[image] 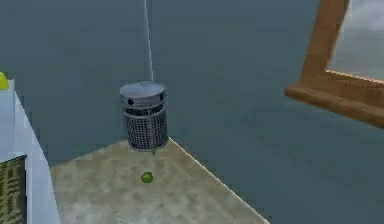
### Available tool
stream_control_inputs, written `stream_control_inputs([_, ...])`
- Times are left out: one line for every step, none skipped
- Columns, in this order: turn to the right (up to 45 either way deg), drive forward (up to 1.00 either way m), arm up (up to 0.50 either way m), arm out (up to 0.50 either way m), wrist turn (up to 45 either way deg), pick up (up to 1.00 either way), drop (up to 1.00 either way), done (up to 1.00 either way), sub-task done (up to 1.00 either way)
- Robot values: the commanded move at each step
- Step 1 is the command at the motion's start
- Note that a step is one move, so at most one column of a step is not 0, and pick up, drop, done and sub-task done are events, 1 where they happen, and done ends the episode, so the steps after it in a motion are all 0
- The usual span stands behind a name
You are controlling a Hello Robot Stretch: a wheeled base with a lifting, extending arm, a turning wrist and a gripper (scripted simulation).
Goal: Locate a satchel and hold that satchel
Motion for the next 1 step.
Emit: stream_control_inputs([45.0,0.0,0.0,0.0,0.0,0.0,0.0,0.0,0.0])
